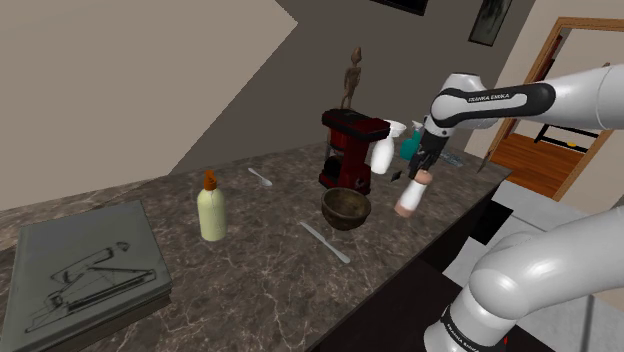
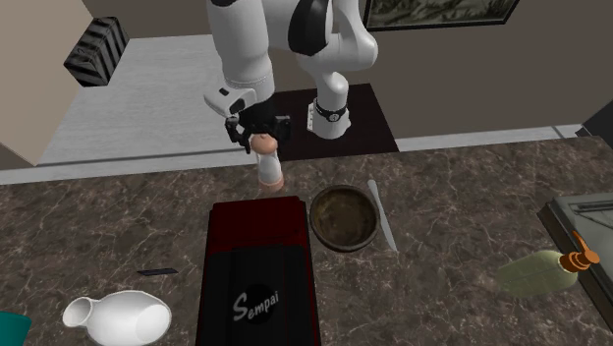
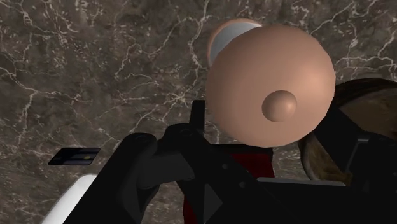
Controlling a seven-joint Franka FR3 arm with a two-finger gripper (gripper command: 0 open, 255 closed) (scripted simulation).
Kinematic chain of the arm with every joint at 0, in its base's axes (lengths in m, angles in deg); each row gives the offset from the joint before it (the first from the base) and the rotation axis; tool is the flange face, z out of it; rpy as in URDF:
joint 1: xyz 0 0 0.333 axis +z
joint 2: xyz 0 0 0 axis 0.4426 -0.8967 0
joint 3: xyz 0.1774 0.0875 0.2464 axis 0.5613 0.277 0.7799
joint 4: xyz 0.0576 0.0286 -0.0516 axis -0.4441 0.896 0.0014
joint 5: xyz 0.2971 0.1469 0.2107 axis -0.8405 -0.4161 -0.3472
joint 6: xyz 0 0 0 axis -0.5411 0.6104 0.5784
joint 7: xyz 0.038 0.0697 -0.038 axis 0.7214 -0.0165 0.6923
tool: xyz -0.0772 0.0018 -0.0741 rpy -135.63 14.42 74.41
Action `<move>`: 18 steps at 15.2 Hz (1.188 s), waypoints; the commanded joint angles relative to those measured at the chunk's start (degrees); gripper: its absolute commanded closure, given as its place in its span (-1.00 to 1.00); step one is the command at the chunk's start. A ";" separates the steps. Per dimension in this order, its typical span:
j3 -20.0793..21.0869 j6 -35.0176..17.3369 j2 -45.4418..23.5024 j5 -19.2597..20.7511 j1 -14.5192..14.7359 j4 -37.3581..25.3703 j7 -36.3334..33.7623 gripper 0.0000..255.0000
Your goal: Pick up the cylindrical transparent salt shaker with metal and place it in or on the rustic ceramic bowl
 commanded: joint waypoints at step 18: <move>2.57 14.80 1.00 -1.59 0.78 -13.76 -0.06 1.00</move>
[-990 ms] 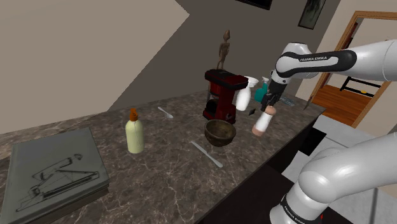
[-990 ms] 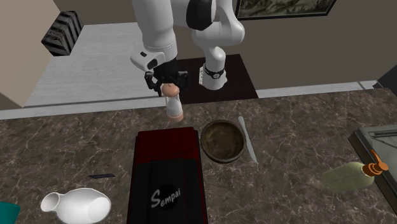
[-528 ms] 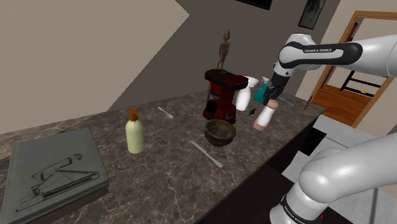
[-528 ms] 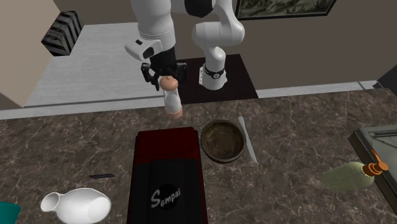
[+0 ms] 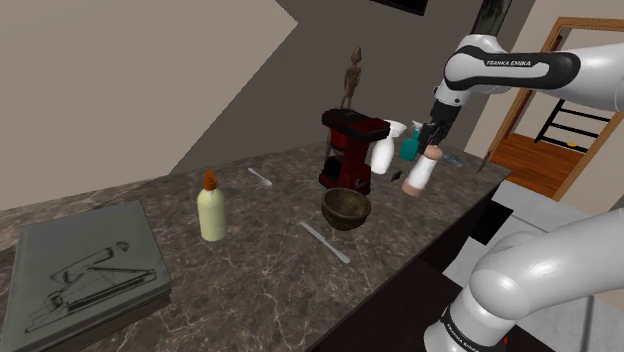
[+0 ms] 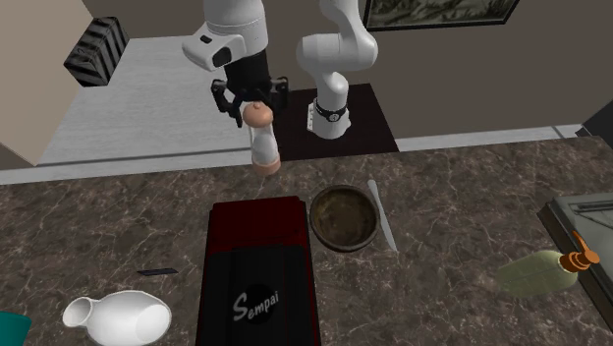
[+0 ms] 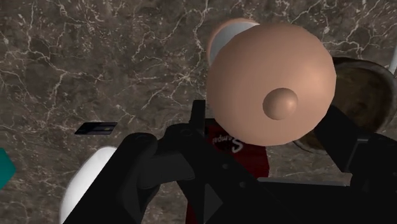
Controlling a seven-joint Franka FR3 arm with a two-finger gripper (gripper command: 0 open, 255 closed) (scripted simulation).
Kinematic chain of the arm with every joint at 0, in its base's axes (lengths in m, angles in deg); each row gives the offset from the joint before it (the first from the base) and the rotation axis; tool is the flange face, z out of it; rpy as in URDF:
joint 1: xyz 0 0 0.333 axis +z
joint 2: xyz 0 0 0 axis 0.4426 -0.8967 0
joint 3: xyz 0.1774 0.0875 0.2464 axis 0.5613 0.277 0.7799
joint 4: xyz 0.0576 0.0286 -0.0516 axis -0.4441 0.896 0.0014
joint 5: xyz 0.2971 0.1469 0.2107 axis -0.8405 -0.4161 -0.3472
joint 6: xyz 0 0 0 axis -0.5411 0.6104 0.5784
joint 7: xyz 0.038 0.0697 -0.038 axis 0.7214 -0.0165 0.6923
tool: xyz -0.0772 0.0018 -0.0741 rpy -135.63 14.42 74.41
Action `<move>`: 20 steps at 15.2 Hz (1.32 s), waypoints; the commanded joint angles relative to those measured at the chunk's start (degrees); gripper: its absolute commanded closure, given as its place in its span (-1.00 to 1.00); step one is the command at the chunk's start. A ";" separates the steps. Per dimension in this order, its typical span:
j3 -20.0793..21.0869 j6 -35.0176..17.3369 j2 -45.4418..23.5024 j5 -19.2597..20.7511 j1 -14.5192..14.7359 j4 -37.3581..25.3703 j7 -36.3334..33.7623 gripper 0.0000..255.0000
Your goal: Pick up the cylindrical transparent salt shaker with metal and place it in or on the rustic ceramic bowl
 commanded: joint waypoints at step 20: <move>14.92 8.55 -18.50 -9.04 9.78 -25.47 -20.39 1.00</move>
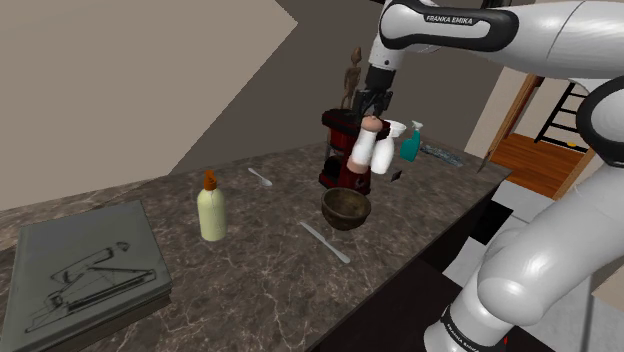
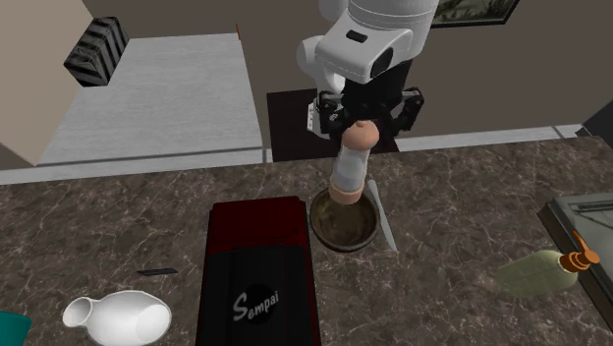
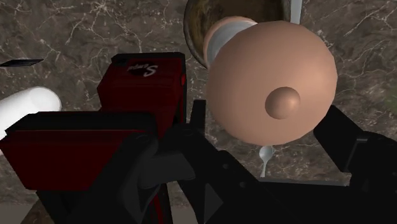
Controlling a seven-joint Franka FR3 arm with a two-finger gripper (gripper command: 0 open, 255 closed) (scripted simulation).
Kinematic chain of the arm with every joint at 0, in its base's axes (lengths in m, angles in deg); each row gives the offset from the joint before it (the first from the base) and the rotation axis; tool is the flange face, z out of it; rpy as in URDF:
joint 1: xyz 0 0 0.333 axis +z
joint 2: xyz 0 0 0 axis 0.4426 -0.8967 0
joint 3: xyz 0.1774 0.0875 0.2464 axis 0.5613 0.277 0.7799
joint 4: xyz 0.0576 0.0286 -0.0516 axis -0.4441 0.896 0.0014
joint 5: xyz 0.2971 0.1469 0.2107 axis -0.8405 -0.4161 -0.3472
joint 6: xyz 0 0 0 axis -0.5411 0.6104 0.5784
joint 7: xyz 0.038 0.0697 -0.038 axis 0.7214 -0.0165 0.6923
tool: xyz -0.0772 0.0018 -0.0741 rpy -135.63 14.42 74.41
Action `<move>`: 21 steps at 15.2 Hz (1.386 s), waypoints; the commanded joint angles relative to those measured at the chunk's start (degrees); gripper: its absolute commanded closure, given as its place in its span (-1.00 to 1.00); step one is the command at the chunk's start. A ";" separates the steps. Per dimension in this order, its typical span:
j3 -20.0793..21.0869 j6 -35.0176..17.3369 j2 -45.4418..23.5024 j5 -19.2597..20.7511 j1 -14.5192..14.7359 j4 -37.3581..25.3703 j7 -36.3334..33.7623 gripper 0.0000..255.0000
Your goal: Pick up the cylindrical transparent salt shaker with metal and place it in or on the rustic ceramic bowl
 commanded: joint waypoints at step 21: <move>0.42 -15.29 -0.41 -0.09 0.29 14.91 -1.20 1.00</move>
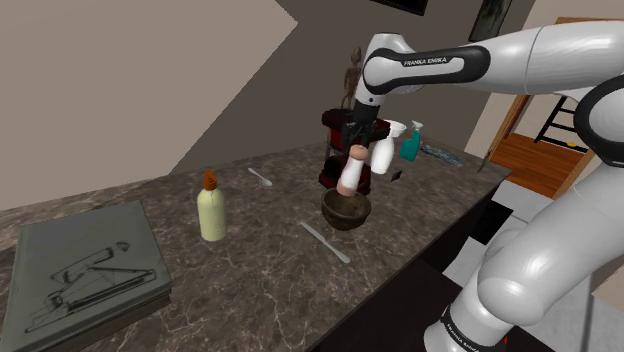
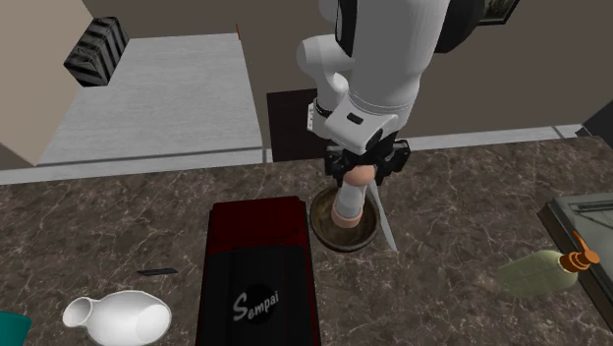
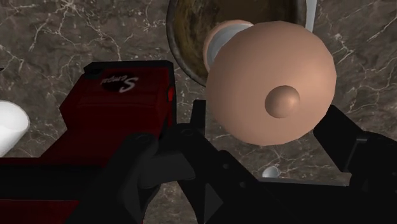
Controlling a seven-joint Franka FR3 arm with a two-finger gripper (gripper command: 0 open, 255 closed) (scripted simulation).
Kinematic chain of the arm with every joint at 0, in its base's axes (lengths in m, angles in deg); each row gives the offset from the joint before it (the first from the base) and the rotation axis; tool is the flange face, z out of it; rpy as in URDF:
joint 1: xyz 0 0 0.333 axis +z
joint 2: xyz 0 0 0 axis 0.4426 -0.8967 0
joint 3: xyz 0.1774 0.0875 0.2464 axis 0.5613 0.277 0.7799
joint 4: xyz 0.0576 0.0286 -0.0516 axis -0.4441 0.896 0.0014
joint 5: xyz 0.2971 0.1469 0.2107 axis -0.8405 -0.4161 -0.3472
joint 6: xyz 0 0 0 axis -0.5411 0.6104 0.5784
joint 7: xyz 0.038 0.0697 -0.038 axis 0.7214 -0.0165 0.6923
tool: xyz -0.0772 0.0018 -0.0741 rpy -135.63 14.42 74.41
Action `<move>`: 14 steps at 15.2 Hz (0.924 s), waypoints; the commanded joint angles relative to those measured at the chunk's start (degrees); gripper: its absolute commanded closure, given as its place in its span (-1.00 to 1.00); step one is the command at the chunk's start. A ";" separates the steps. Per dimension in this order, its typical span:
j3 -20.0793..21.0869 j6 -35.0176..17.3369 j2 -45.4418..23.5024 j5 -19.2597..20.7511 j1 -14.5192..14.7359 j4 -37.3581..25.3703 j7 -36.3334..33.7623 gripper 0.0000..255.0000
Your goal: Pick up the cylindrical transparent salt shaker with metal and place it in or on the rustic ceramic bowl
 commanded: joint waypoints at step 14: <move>-0.14 -5.21 -0.43 0.00 -0.06 4.74 0.05 -1.00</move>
